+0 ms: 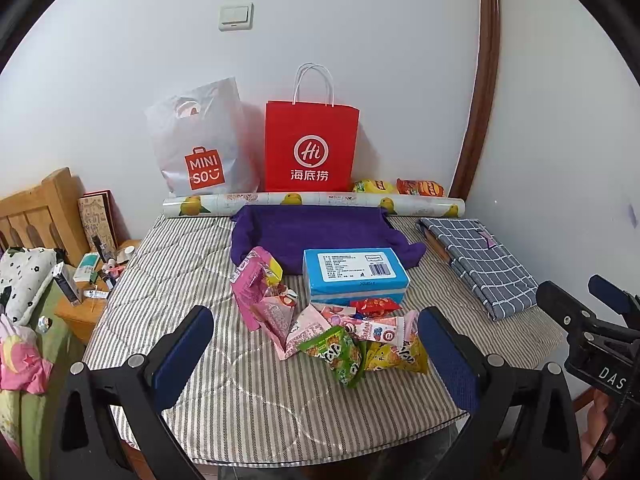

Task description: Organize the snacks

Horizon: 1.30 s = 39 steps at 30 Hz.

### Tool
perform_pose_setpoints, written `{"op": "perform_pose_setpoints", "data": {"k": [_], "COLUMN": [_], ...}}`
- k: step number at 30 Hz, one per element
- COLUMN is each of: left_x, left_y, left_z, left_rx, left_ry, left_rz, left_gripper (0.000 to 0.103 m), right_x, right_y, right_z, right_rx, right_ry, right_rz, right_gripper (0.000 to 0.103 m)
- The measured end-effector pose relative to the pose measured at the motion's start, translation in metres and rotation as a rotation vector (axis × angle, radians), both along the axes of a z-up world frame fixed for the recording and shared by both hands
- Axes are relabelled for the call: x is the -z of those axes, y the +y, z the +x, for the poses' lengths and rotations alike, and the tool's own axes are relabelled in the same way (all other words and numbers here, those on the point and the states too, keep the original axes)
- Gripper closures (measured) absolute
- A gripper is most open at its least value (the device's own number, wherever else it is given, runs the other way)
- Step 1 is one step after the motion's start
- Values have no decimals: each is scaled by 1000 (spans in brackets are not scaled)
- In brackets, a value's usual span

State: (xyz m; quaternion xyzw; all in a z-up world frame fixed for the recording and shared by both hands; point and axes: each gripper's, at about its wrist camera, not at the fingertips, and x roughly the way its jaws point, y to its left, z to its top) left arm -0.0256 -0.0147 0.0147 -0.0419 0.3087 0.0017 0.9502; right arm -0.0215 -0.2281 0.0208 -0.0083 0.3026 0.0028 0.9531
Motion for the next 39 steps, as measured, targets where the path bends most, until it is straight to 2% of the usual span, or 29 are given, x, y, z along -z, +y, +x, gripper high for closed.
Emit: {"op": "perform_pose_setpoints", "data": {"k": [39], "left_x": [5], "left_y": [4], "left_z": [-1], "left_rx": [-3], "left_ry": [12], "left_rz": [-3], "left_gripper": [0], "right_x": [4], "right_y": [7], "right_z": [-1], "right_rx": [-3], "right_ry": [9], "right_rz": [-14], "right_gripper": [1]}}
